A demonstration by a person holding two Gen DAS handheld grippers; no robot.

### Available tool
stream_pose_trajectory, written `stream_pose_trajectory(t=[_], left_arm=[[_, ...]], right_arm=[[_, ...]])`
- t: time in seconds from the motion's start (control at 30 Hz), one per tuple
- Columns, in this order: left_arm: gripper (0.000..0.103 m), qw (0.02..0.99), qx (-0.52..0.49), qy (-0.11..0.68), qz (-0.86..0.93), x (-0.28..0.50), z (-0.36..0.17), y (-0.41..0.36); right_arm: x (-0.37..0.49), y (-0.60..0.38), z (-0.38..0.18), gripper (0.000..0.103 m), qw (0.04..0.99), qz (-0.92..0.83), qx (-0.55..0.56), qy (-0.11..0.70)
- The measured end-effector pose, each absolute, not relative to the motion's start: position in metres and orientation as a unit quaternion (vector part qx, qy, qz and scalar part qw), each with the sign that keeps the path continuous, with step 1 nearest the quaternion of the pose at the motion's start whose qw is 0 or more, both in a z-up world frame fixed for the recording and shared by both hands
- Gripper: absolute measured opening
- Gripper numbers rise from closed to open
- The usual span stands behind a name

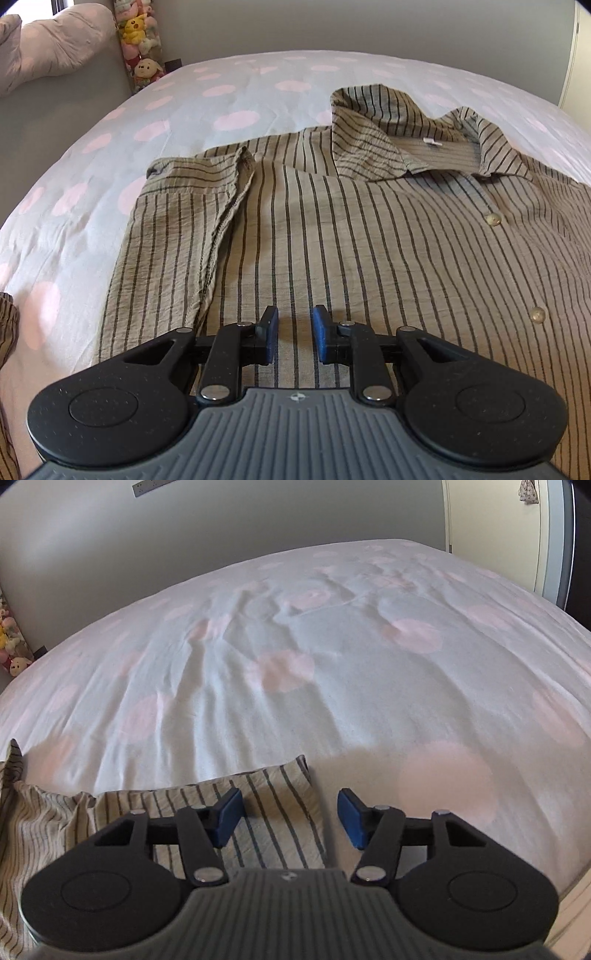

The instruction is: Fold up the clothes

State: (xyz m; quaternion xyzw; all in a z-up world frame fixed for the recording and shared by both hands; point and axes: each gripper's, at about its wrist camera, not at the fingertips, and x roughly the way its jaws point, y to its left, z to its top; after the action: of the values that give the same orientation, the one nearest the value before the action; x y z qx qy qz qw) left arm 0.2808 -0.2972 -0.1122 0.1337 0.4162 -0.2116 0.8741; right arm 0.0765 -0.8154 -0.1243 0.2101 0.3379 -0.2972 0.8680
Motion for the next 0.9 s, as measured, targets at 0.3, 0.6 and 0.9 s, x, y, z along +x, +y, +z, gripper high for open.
stream_pose_trajectory(t=[0.3, 0.6, 0.9], left_arm=[[0.019, 0.874, 0.136, 0.413, -0.219, 0.278, -0.107, -0.295], [0.019, 0.88, 0.108, 0.404, -0.226, 0.28, -0.094, -0.287], [0.019, 0.883, 0.076, 0.397, -0.237, 0.278, -0.082, -0.271]], right_arm=[[0.086, -0.808, -0.11, 0.004, 0.863, -0.301, 0.171, 0.369], [0.089, -0.758, -0.044, 0.004, 0.881, -0.259, 0.146, 0.367], [0.142, -0.667, -0.037, 0.004, 0.887, -0.232, 0.045, 0.396]])
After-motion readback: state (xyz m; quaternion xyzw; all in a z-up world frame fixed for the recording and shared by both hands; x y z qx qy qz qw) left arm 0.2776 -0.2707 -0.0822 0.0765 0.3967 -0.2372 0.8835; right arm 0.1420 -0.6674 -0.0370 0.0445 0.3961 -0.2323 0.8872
